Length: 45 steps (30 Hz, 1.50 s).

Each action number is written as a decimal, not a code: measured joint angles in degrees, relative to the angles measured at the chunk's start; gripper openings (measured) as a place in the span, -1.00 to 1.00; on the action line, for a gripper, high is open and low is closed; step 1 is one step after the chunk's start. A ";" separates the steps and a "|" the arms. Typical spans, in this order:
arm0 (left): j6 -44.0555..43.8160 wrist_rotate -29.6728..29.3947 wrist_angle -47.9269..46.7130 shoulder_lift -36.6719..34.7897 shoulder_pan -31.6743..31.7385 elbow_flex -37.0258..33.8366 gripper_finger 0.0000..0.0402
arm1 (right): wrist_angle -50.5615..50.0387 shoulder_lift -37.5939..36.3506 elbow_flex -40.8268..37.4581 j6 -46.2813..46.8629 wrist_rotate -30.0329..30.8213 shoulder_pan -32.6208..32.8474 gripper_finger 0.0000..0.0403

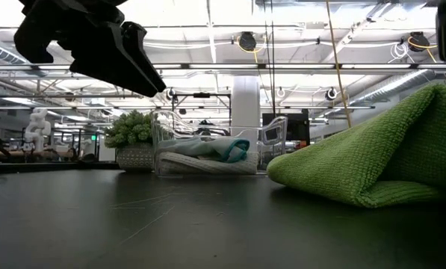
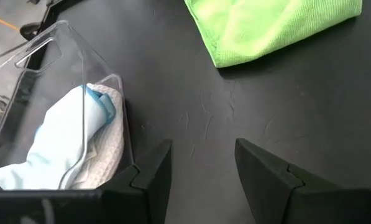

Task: Fold microfiber towels
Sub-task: Fold the green towel

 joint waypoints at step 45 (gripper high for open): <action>2.80 2.87 -1.18 0.02 -1.07 -0.40 -0.13 | -5.83 5.91 -0.07 4.21 -9.55 -2.13 -0.83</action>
